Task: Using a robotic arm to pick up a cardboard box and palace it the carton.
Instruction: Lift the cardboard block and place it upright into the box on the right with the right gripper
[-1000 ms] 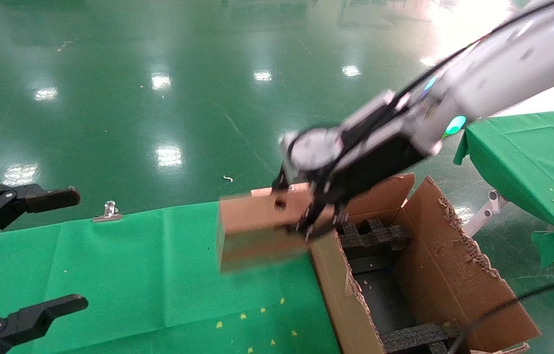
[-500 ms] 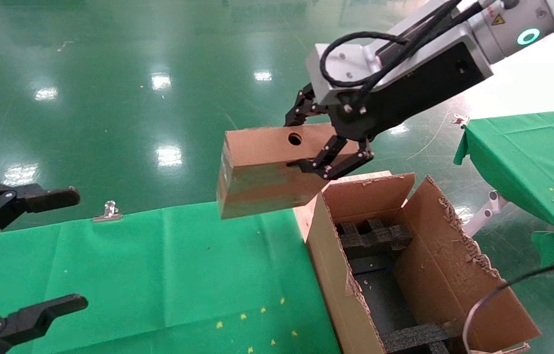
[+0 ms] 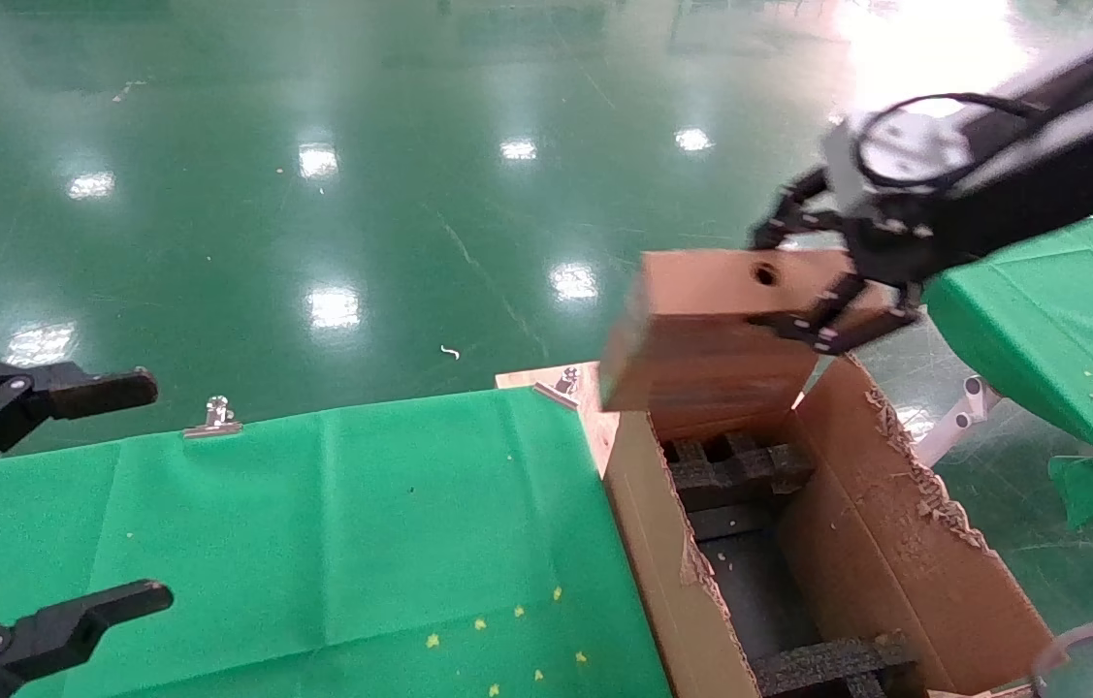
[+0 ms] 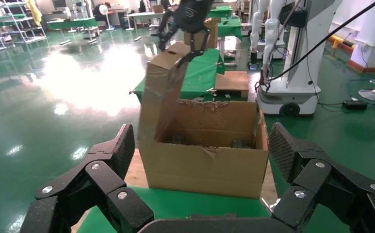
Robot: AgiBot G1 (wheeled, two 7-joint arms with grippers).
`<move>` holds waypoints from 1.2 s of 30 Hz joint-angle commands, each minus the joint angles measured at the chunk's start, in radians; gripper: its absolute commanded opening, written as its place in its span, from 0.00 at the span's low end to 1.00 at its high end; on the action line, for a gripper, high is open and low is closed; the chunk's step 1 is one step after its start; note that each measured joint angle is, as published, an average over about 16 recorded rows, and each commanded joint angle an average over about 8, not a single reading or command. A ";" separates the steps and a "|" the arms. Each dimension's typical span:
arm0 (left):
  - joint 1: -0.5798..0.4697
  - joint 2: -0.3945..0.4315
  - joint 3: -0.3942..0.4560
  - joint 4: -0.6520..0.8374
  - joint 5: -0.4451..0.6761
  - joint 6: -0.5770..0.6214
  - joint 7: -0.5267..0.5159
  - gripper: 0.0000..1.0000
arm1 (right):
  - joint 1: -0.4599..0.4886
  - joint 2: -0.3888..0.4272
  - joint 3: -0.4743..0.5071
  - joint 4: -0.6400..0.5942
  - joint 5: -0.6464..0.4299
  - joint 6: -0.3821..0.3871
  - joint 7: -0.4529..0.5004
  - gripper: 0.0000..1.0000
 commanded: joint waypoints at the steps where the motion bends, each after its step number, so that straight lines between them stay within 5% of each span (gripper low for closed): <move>1: 0.000 0.000 0.000 0.000 0.000 0.000 0.000 1.00 | 0.017 0.024 -0.037 -0.009 -0.006 0.000 -0.010 0.00; 18: 0.000 0.000 0.000 0.000 0.000 0.000 0.000 1.00 | 0.058 0.143 -0.304 -0.064 0.077 0.002 -0.039 0.00; 30: 0.000 0.000 0.000 0.000 -0.001 0.000 0.000 1.00 | 0.053 0.143 -0.319 -0.068 0.085 0.015 -0.035 0.00; 36: 0.000 0.000 0.000 0.000 -0.001 0.000 0.000 1.00 | 0.019 0.155 -0.336 -0.051 0.098 0.070 0.072 0.00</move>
